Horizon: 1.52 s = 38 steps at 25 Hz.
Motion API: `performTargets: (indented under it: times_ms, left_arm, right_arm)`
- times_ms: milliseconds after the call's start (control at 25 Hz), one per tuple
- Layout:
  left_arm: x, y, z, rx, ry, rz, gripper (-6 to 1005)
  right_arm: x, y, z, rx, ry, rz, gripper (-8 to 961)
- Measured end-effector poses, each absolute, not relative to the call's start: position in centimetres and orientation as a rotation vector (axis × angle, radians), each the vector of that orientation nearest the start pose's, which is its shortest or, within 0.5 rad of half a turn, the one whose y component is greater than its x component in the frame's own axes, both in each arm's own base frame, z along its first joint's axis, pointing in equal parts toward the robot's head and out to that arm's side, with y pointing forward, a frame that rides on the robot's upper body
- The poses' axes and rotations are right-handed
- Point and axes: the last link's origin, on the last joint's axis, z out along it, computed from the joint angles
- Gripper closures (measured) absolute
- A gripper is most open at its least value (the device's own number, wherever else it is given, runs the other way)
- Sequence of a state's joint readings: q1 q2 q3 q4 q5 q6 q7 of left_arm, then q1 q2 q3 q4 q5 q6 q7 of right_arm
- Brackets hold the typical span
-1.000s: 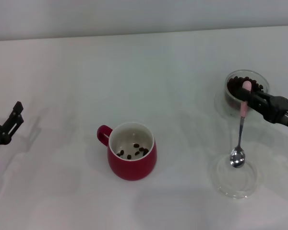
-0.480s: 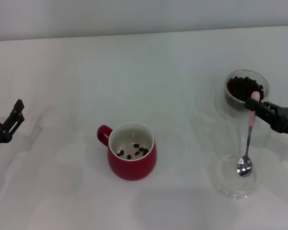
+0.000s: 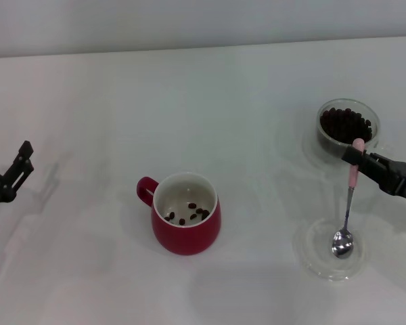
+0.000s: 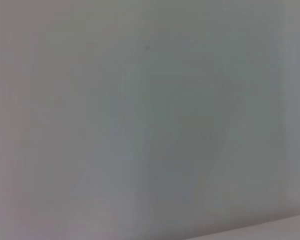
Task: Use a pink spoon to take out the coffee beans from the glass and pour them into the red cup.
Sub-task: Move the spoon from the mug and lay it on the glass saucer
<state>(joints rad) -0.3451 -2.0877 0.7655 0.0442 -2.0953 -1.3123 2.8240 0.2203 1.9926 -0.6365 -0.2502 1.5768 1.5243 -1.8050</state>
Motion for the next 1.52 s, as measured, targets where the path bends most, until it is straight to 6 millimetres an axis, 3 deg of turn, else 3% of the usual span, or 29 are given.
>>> performTargets:
  times_ms: [1520]
  left_arm:
    - [-34.7, 27.9, -2.8, -1.882, -0.479, -0.682, 237]
  right_arm:
    - [37.0, 22.8, -0.1, -2.059, 1.296, 1.032, 767]
